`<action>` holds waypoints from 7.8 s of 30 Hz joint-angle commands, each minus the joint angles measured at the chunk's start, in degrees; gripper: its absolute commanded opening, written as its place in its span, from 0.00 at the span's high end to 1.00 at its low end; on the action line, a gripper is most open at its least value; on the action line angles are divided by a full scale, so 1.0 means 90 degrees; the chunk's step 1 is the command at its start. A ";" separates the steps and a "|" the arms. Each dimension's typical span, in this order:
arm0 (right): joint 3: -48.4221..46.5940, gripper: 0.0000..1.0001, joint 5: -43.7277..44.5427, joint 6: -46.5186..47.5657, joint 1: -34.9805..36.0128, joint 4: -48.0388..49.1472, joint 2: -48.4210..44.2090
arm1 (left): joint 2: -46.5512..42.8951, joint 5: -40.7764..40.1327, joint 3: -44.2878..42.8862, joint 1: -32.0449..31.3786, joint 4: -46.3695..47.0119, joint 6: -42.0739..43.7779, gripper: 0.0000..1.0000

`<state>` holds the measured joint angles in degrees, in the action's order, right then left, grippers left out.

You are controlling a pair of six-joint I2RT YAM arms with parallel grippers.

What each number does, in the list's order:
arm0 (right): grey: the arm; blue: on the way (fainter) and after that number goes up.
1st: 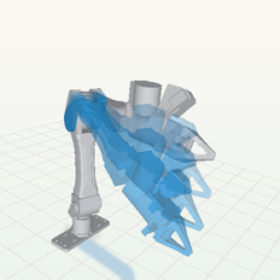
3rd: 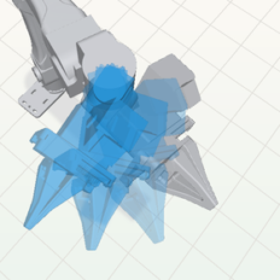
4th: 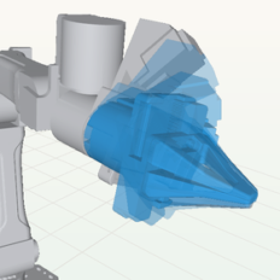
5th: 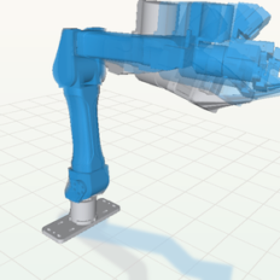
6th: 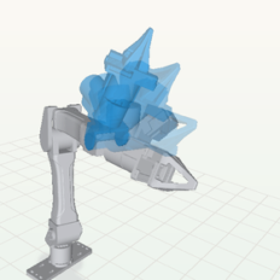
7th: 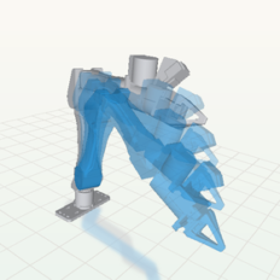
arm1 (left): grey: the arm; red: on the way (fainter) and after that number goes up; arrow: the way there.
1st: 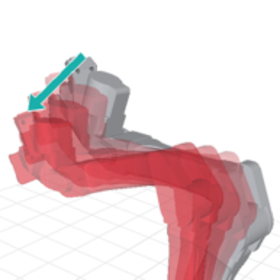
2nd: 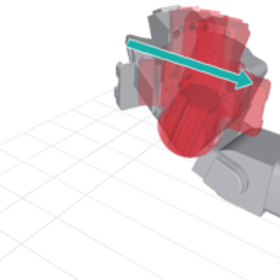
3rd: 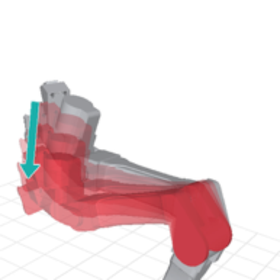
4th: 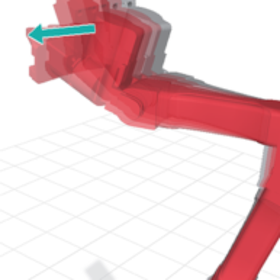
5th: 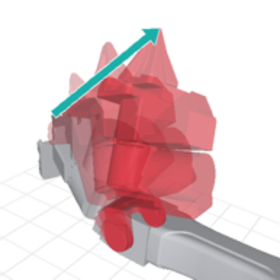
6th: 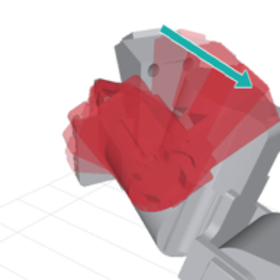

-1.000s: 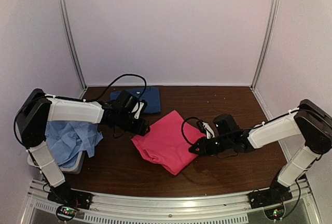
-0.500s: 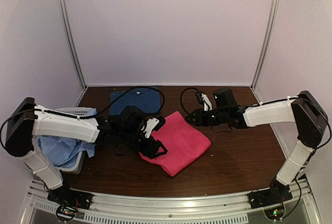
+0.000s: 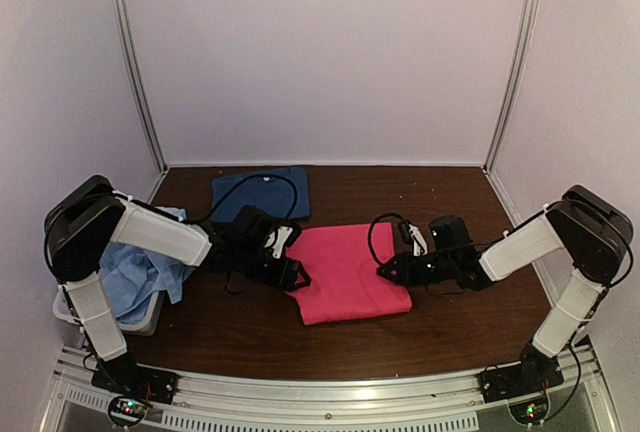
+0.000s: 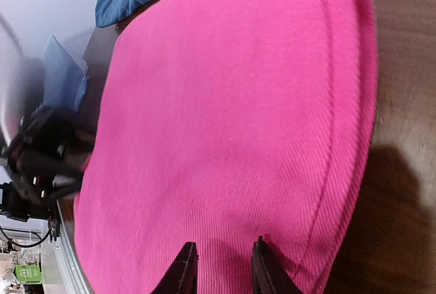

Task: Fold and stack the mixed laundry pile
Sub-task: Rotate the 1/3-rectangle-folded trousers at the center of the board, then pick up the 1/3-rectangle-folded trousers from the center of the board, then place the 1/3-rectangle-folded trousers at the corner of the board.

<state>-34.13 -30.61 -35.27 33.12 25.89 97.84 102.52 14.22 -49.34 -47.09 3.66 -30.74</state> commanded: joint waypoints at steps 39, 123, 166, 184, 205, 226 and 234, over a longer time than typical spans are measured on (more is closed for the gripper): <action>-0.4315 0.43 0.4588 0.4948 0.3907 -0.4368 0.2261 | -0.2677 0.0186 0.0719 0.2107 -0.1286 -0.0547 0.09; -0.0125 0.09 0.6312 0.3518 0.3570 -0.2371 -0.4239 | 0.3201 -0.0840 -0.7784 0.0719 -0.3979 0.2459 1.00; -0.0243 0.00 0.5620 0.3453 0.3253 -0.2188 -0.3322 | 0.1703 0.1273 -0.4292 0.3913 -0.0304 0.0764 1.00; -0.0526 0.00 0.5499 0.3464 0.3243 -0.2289 -0.3054 | 0.2405 0.1758 -0.7461 0.3427 -0.1890 0.1051 1.00; -0.0562 0.00 0.5419 0.3499 0.3234 -0.2264 -0.2900 | 0.2786 0.0882 -0.5334 0.4266 -0.2110 0.1381 0.93; -0.0658 0.00 0.5344 0.3459 0.3234 -0.2387 -0.2823 | 0.3012 -0.0770 -0.6940 0.4056 -0.2933 0.4211 0.85; -0.0676 0.00 0.5296 0.3470 0.3234 -0.2446 -0.2854 | 0.2782 -0.2055 -0.5945 0.4635 -0.3307 0.2442 0.36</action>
<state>-38.50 17.65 -4.27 62.59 4.43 72.60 129.16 7.49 -105.56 -8.54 -25.52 -1.37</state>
